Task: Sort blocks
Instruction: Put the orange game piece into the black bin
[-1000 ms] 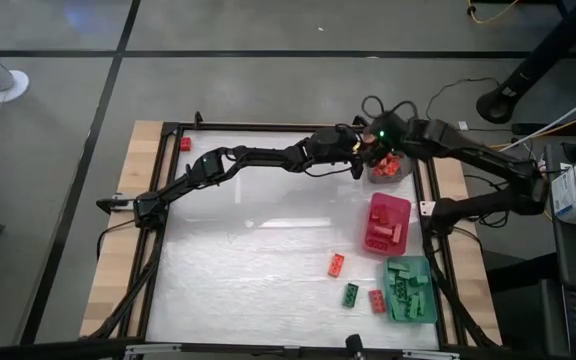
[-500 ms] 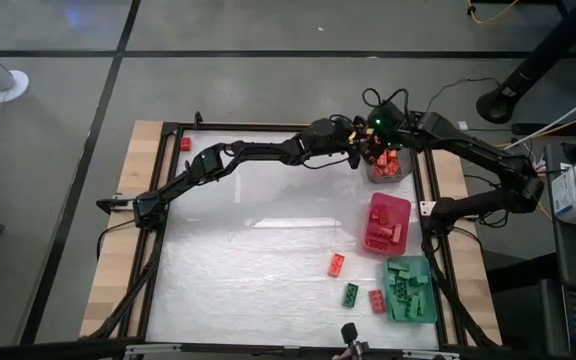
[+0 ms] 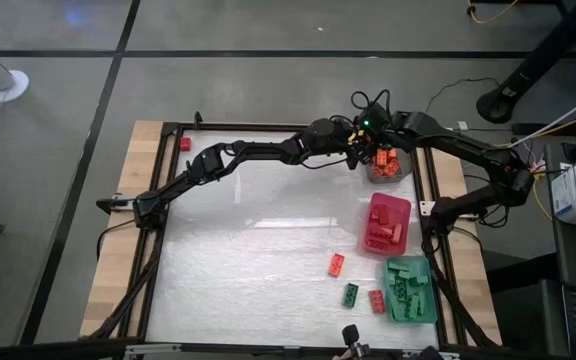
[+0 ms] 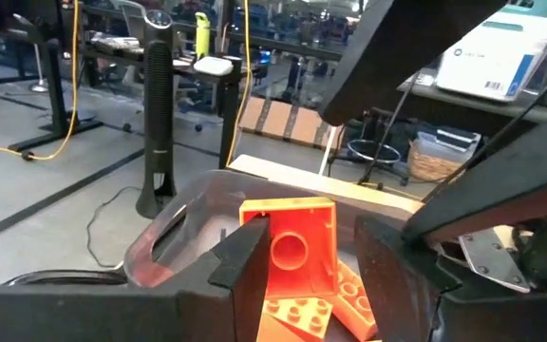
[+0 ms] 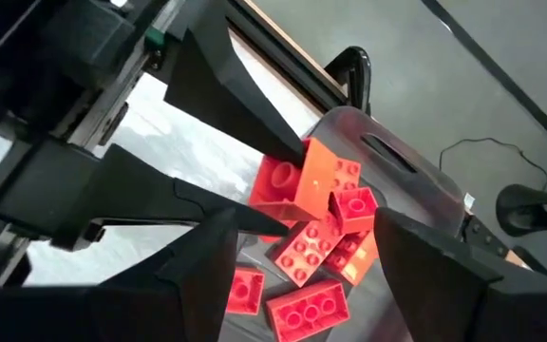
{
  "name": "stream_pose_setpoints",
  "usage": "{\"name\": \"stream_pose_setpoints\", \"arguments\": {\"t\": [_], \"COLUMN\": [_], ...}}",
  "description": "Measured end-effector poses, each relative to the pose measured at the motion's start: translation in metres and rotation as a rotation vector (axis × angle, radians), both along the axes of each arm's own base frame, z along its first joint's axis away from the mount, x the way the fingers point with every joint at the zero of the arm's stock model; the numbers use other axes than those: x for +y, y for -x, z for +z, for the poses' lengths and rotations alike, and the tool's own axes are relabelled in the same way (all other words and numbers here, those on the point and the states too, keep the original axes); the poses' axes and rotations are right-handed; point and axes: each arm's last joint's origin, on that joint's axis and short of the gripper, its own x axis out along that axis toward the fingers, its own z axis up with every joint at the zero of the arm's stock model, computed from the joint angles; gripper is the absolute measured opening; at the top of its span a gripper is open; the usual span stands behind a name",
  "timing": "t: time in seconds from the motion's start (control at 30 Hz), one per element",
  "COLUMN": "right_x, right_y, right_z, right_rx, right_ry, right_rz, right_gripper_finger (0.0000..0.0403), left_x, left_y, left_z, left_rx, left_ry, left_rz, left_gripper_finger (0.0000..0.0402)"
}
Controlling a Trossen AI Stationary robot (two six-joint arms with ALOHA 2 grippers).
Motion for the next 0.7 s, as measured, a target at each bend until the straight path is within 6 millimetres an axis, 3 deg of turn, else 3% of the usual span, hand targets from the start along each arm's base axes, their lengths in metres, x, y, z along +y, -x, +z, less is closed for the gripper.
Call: {"name": "stream_pose_setpoints", "arguments": {"t": [0.4, 0.6, 0.7], "right_x": [-0.003, -0.011, -0.014], "right_y": [0.004, 0.011, 0.019], "right_z": [0.001, 0.001, 0.0], "right_rx": [0.047, 0.005, 0.066], "right_ry": [0.06, -0.004, 0.001], "right_rz": [-0.039, -0.054, -0.102], "right_gripper_finger": [0.0248, 0.0248, 0.0248], "left_x": [-0.003, -0.004, -0.006], "left_y": [-0.001, -0.002, -0.002], "left_z": [0.002, 0.005, 0.006], "left_rx": [-0.007, -0.028, -0.036], "left_ry": [0.0, -0.008, -0.011], "left_rz": [-0.031, -0.057, -0.064], "left_gripper_finger": [0.0145, 0.0145, 0.0145]}}
